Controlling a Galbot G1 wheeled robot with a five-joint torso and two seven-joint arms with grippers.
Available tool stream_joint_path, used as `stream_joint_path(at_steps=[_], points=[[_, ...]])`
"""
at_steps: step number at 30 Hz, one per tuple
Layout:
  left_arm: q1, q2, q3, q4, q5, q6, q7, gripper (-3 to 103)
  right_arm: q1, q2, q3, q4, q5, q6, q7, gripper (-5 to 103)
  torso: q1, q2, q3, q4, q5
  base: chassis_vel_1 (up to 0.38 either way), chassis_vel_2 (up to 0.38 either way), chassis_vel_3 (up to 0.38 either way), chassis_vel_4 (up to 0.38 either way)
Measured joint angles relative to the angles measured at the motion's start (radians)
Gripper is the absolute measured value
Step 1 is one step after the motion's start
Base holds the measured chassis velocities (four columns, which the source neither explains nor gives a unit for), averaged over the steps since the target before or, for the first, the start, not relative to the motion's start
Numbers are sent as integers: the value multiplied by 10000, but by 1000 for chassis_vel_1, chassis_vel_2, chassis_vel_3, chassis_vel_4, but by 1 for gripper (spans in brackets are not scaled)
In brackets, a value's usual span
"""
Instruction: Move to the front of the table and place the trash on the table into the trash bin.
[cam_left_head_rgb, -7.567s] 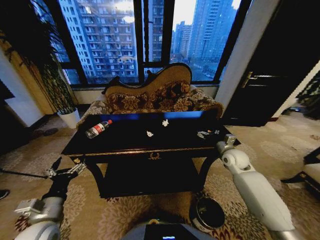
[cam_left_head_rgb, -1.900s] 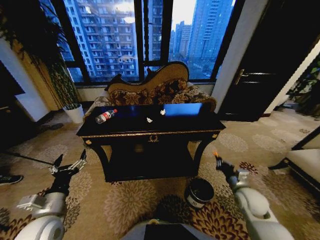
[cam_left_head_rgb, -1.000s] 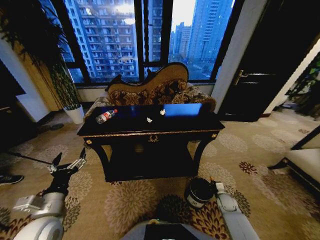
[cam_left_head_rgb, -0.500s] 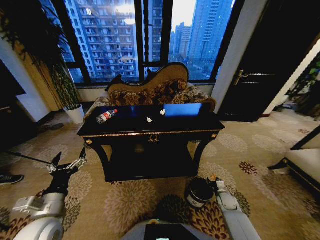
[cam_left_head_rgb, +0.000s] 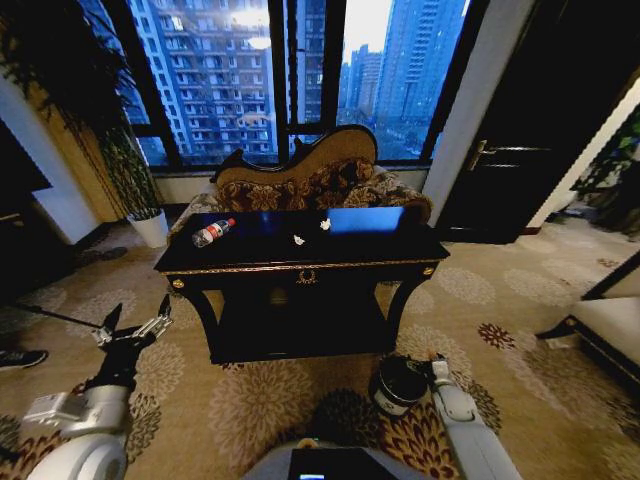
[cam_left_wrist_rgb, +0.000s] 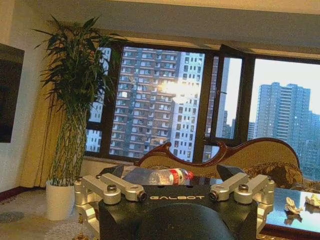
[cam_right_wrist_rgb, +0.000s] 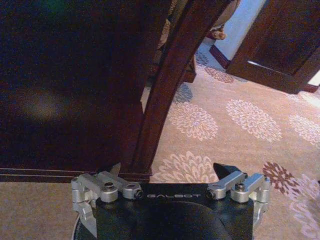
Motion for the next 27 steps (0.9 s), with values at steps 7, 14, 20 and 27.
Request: stream_joint_path(at_steps=[7,14,20,27], points=[[-16,-58,15,113,6,0,7,100,58,90,-124,-61,-15,2,0,100,0,0,0,0,2,0,0,0,0],[-82,-28,46,187,11,7,8,100,-9,23,27,1020,1594,321,1,100,0,-1,1,-1,5,0,0,0,0],[-152,174,46,188,15,76,-22,100,-367,-487,561,4138,3488,441,9,100,0,-1,1,-8,6,0,0,0,0],[-168,293,27,25,-22,283,-71,100,-800,-983,494,7534,5040,-359,6,100,0,0,0,1,-1,0,0,0,0]])
